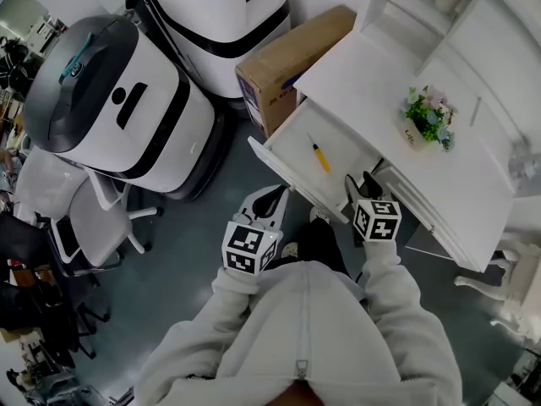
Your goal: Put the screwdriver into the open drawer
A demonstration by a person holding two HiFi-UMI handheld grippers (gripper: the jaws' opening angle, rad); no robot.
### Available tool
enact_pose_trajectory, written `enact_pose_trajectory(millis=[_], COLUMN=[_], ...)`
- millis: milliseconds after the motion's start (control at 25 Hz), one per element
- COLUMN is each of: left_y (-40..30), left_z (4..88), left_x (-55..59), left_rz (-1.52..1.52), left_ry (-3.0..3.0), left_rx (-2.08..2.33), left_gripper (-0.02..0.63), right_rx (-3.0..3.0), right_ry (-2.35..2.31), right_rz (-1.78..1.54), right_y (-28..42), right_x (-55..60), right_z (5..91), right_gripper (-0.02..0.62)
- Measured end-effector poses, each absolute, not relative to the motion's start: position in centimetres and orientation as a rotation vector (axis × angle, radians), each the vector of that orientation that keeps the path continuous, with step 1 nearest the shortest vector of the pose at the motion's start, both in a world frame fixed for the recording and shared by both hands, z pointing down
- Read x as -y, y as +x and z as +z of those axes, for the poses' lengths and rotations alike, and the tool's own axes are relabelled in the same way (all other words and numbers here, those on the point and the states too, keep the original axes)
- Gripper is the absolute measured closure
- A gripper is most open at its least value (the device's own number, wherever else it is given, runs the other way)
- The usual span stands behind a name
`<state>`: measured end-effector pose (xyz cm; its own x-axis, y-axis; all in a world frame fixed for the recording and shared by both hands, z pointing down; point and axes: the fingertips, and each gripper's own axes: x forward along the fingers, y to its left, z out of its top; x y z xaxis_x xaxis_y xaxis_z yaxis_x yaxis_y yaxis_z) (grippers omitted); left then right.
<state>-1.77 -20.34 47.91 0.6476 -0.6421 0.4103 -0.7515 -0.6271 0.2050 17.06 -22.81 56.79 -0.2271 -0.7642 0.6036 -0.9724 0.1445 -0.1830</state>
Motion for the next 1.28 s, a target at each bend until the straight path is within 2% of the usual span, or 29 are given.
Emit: enact_pose_trajectory(millis=[640, 1080, 1280], left_y=[-0.8, 1.3, 1.5], left_z=[45.2, 41.6, 40.3], left_x=[19.3, 19.1, 19.2], left_rz=[0.333, 0.275, 0.250], left_ry=[2.623, 2.743, 2.784], left_rx=[1.024, 0.970, 0.993], left_gripper=[0.588, 0.588, 0.588], right_rx=[2.169, 2.194, 2.219], right_ry=[1.990, 2.108, 2.138], right_rz=[0.634, 0.466, 0.490], right_y=[16.8, 17.8, 18.2], right_x=[16.9, 13.7, 13.2], right_z=[45.4, 39.9, 39.3], right_gripper=[0.402, 0.496, 0.537])
